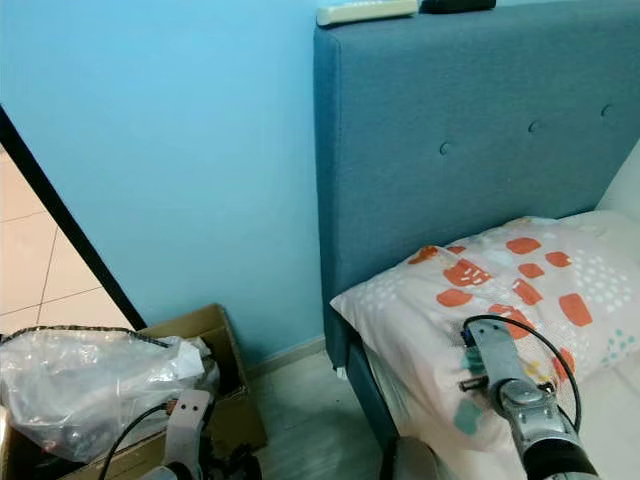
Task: Clean up the room
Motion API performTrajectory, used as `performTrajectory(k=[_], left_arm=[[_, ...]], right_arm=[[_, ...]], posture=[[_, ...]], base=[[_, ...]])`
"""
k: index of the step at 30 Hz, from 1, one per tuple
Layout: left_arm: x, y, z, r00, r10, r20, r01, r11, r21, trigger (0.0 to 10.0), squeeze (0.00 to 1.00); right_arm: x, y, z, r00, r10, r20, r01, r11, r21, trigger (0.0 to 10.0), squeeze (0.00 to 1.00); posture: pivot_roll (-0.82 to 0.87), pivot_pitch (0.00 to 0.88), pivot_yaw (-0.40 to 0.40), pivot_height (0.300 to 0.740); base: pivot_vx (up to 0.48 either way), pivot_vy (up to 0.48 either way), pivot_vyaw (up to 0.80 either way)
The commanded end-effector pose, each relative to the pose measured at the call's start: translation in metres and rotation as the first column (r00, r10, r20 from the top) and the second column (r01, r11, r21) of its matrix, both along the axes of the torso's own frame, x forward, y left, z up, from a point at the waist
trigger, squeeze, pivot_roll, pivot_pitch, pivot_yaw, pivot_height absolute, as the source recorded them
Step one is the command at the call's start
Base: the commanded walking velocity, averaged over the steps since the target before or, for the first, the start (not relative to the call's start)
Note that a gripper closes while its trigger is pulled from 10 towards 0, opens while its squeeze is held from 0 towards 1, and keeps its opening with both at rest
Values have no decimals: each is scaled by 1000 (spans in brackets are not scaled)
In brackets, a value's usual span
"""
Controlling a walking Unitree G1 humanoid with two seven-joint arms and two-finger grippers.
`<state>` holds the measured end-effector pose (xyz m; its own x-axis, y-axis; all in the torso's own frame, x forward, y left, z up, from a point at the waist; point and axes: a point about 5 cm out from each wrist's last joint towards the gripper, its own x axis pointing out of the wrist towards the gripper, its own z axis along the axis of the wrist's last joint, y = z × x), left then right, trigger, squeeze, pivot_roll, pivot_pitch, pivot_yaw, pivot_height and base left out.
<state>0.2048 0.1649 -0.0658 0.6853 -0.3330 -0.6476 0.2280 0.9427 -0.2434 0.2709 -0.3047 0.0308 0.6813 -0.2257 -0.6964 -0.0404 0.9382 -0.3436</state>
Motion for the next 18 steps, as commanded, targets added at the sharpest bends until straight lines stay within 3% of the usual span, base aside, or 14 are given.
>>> performTrajectory(k=[1, 2, 4, 6, 8, 10, 14, 16, 18], left_arm=[[-2, 0, -1, 1000, -15, -12, 15, 1000, 11, 10000, 0], [-1, -1, -1, 1000, -18, -14, 18, 1000, 11, 10000, 0], [-1, -1, -1, 1000, -18, -14, 18, 1000, 11, 10000, 0], [4, -3, 1, 1000, -21, -11, 22, 1000, 9, 10000, 0], [8, -5, 3, 1000, -24, -6, 24, 1000, 6, 10000, 0], [8, -5, 3, 1000, -24, -6, 24, 1000, 6, 10000, 0], [16, -10, 7, 999, -45, -11, 45, 999, -16, 10000, 0], [18, -10, 7, 998, -53, -19, 53, 999, 1, 10000, 0], [19, -8, 8, 999, -40, -19, 40, 999, 15, 10000, 0]], right_arm=[[2, -11, 13, 999, -36, 18, 36, 999, 23, 10000, 0], [5, -20, 29, 996, -64, 61, 61, 997, 36, 10000, 0], [5, -20, 29, 996, -64, 61, 61, 997, 36, 10000, 0], [13, -29, 52, 985, -94, 145, 84, 994, 77, 10000, 0], [17, -29, 60, 978, -104, 179, 86, 990, 109, 10000, 0], [17, -29, 60, 978, -104, 179, 86, 990, 109, 10000, 0], [26, -32, 69, 937, -170, 304, 126, 979, 159, 10000, 0], [28, -29, 63, 899, -241, 365, 159, 957, 241, 10000, 0], [28, -24, 55, 893, -261, 367, 166, 948, 271, 10000, 0]], posture=[[78, 90, -15, 598], [72, 83, -16, 598], [72, 83, -16, 598], [65, 71, -15, 598], [60, 63, -13, 598], [60, 63, -13, 598], [54, 41, -13, 598], [56, 27, -11, 608], [56, 23, -11, 613]], base=[[0, 0, 0], [0, 0, 0], [0, 0, 0], [0, 0, 0], [0, 0, 0], [0, 0, 0], [0, 0, 0], [0, 0, 0], [0, 0, 0]])
